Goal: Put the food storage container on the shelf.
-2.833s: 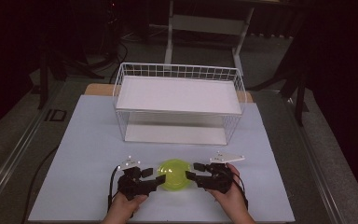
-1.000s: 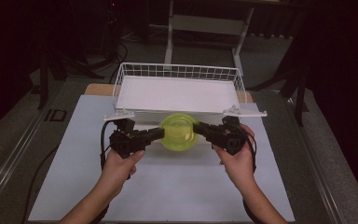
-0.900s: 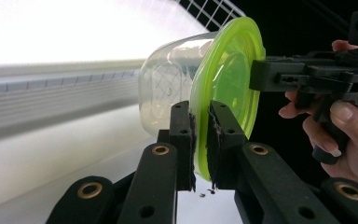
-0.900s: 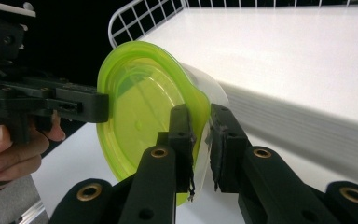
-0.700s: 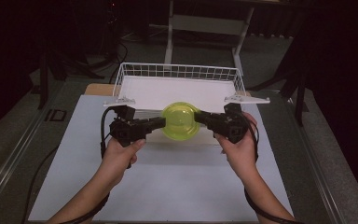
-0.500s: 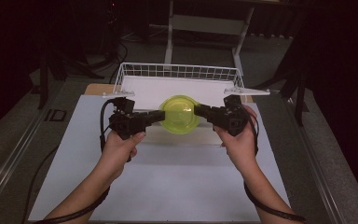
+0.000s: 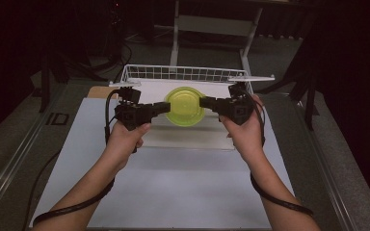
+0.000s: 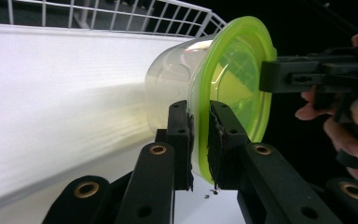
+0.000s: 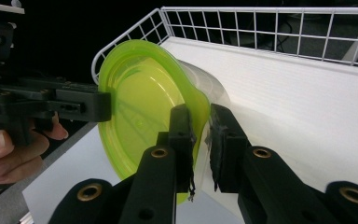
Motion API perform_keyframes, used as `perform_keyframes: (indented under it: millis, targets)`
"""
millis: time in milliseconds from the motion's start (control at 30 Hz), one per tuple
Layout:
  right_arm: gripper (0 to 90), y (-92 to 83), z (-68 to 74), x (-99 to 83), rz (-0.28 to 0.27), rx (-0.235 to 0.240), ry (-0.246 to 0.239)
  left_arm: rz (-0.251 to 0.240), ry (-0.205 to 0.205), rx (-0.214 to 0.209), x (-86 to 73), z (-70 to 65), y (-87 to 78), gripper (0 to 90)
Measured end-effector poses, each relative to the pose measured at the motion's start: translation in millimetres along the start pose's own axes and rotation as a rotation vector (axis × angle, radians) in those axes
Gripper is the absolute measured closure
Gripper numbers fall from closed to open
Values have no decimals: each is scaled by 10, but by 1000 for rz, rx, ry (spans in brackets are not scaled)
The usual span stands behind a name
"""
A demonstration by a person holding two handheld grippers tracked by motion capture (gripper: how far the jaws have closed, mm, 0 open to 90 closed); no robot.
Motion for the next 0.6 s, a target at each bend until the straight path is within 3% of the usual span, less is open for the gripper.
perform_keyframes:
  millis: [433,600]
  targets:
    - [804,193,-181,210,79,-13,122,23,-55,28,152,227,202,792]
    - [805,215,-208,269,112,-9,163,19,-55,43,199,266,230,687]
Point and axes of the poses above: each handheld gripper's, and its own axes: y roughly forward along the jaws, x roughly out of its top, z roughly to its left, the point moved 6 cm from there along y, roughly forward along the jaws, and after that the axes turned 10 degrees about y, right-handed, at the moved point
